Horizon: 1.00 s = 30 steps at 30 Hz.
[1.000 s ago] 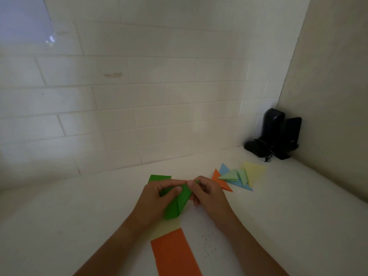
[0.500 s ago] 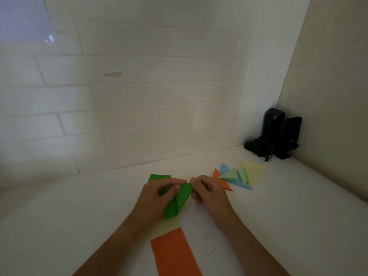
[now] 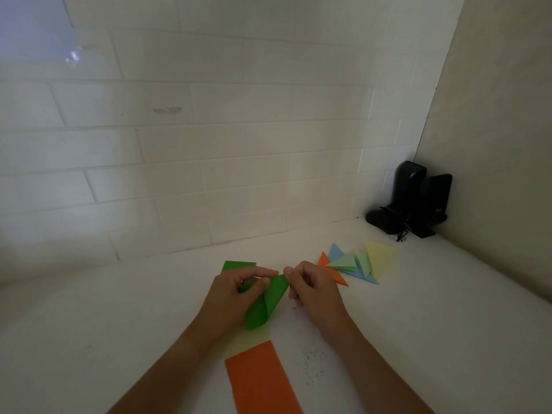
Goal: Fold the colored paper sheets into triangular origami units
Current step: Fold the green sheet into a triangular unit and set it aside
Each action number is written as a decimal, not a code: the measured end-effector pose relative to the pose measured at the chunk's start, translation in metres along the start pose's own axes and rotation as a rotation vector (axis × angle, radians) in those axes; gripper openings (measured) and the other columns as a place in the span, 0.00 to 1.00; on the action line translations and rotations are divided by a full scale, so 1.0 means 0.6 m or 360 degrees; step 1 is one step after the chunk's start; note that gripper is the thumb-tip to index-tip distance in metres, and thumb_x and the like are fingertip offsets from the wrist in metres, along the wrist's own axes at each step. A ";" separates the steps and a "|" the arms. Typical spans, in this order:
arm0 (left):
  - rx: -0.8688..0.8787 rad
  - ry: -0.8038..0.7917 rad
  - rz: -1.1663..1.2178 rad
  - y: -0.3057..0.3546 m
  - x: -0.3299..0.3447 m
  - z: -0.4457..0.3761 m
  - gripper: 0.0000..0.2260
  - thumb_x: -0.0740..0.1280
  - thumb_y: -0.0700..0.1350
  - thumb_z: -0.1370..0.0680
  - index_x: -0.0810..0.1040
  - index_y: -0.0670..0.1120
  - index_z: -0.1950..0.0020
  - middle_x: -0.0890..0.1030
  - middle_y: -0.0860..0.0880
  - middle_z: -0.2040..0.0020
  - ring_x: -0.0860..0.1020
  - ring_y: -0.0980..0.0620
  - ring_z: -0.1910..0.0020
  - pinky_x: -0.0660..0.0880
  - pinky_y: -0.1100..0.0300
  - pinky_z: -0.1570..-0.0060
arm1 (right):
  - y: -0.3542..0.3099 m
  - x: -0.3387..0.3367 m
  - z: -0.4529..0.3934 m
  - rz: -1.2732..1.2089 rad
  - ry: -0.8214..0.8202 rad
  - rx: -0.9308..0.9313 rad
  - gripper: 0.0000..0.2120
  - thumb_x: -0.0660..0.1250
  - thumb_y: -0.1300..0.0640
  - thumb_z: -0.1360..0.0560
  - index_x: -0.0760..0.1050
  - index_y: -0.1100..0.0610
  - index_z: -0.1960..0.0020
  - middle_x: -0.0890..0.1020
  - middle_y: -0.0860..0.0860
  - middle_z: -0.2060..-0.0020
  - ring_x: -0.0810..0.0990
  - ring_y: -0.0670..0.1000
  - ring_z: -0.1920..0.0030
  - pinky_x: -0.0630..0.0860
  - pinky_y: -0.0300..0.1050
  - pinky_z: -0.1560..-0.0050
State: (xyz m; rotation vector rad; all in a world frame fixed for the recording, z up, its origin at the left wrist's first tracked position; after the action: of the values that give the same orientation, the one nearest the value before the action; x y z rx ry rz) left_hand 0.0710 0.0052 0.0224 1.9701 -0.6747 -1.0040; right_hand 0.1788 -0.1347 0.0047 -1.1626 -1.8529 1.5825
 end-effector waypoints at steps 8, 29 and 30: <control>0.0000 0.0020 0.0037 -0.004 0.001 -0.002 0.11 0.71 0.41 0.19 0.88 0.56 0.45 0.84 0.67 0.51 0.81 0.65 0.46 0.74 0.73 0.51 | 0.001 -0.005 -0.001 0.0086 0.0083 -0.0030 0.16 0.68 0.52 0.18 0.73 0.56 0.62 0.80 0.50 0.70 0.73 0.42 0.71 0.70 0.36 0.65; -0.0027 0.0028 0.0096 -0.006 -0.003 -0.001 0.10 0.70 0.41 0.19 0.87 0.55 0.44 0.86 0.60 0.49 0.83 0.59 0.46 0.79 0.61 0.45 | 0.004 0.010 -0.001 -0.0145 -0.0158 0.0018 0.12 0.69 0.53 0.19 0.77 0.60 0.57 0.81 0.52 0.67 0.77 0.49 0.67 0.75 0.45 0.62; -0.0041 0.0036 0.0101 -0.008 -0.004 -0.001 0.10 0.70 0.42 0.19 0.87 0.55 0.44 0.86 0.60 0.49 0.84 0.57 0.47 0.80 0.58 0.46 | 0.003 0.012 0.000 -0.0146 -0.0190 0.0017 0.12 0.69 0.53 0.18 0.77 0.60 0.56 0.81 0.52 0.67 0.77 0.50 0.66 0.75 0.44 0.62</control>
State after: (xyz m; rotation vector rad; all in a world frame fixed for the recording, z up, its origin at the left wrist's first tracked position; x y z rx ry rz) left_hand 0.0706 0.0098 0.0197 1.9232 -0.7041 -0.9466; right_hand 0.1752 -0.1289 0.0016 -0.9829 -1.9408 1.6402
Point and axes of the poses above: each hand's wrist, its own z-axis away from the middle knuckle, its own x-axis out of the palm, y = z × x, the point moved 8 cm from there along -z, towards the middle knuckle
